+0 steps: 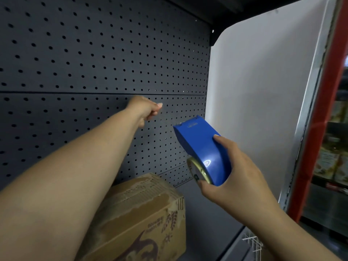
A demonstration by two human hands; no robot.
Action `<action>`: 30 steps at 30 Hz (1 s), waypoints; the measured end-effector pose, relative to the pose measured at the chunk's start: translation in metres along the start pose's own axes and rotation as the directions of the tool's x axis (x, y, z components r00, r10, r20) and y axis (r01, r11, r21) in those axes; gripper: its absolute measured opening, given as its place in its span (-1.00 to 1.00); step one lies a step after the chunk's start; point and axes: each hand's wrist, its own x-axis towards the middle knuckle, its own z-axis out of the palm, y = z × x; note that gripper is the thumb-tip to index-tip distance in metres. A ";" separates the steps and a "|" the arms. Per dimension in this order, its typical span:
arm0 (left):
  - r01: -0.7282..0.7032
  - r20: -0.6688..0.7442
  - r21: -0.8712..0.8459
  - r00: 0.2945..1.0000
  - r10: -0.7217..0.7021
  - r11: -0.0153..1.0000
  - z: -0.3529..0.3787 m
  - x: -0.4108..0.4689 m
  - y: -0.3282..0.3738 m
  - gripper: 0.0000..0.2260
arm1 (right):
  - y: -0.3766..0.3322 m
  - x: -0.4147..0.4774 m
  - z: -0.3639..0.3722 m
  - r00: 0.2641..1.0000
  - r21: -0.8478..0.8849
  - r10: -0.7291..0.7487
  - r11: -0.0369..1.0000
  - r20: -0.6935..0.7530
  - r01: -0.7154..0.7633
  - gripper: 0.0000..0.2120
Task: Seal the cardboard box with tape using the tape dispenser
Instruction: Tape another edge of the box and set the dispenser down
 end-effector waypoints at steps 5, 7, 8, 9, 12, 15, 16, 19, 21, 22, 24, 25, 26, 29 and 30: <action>0.008 -0.083 -0.008 0.997 -0.009 1.000 0.000 0.000 0.006 -0.82 | 0.005 -0.013 -0.018 1.000 0.006 -0.022 1.000 0.003 0.022 -0.23; 0.026 -0.108 0.047 0.994 -0.021 0.999 -0.005 0.000 0.004 -0.86 | 0.004 -0.020 -0.023 0.998 0.027 -0.007 1.000 0.054 0.006 -0.23; 0.035 -0.106 0.079 0.994 -0.027 0.996 -0.006 -0.001 -0.001 -0.90 | 0.004 -0.022 -0.024 0.996 0.035 0.005 0.999 0.086 -0.009 -0.22; 0.045 -0.100 0.121 0.994 -0.033 0.992 -0.006 -0.002 -0.007 -0.90 | 0.004 -0.025 -0.025 0.993 0.040 0.019 0.999 0.114 -0.023 -0.22; 0.108 -0.051 0.292 0.994 -0.097 0.950 -0.006 -0.007 -0.035 -0.74 | 0.007 -0.028 -0.023 0.981 0.022 0.046 0.998 0.189 -0.051 -0.20; 0.167 -0.002 0.439 0.983 -0.185 0.883 -0.006 -0.007 -0.065 -0.83 | 0.010 -0.028 -0.017 0.969 0.000 0.066 0.998 0.239 -0.068 -0.20; 0.186 0.006 0.469 0.977 -0.214 0.863 -0.006 -0.005 -0.075 -0.83 | 0.010 -0.027 -0.015 0.964 -0.010 0.073 0.997 0.254 -0.073 -0.21; 0.233 0.034 0.538 0.954 -0.298 0.810 -0.004 0.000 -0.099 -0.84 | 0.011 -0.025 -0.008 0.952 -0.020 0.096 0.995 0.289 -0.094 -0.24; 0.242 0.051 0.602 0.939 -0.339 0.761 -0.002 0.003 -0.110 -0.82 | 0.011 -0.024 -0.004 0.948 -0.022 0.105 0.994 0.299 -0.103 -0.26; 0.243 0.060 0.638 0.930 -0.361 0.731 -0.001 0.004 -0.115 -0.78 | 0.012 -0.024 -0.001 0.947 -0.027 0.101 0.995 0.304 -0.097 -0.26; 0.254 0.074 0.695 0.905 -0.418 0.672 0.002 0.005 -0.123 -0.73 | 0.012 -0.025 0.001 0.942 -0.044 0.106 0.994 0.319 -0.097 -0.28; 0.266 0.078 0.719 0.887 -0.456 0.642 0.004 0.003 -0.126 -0.72 | 0.012 -0.025 0.002 0.939 -0.050 0.115 0.993 0.325 -0.105 -0.29; 0.282 0.086 0.730 0.866 -0.493 0.622 0.005 0.002 -0.129 -0.72 | 0.012 -0.026 0.002 0.936 -0.053 0.125 0.992 0.328 -0.114 -0.29; 0.283 0.105 0.752 0.840 -0.533 0.595 0.006 -0.003 -0.137 -0.84 | 0.013 -0.030 0.004 0.934 -0.048 0.153 0.988 0.323 -0.145 -0.28; 0.274 0.108 0.769 0.835 -0.540 0.578 0.007 -0.005 -0.138 -0.90 | 0.014 -0.031 0.006 0.932 -0.052 0.163 0.987 0.324 -0.155 -0.29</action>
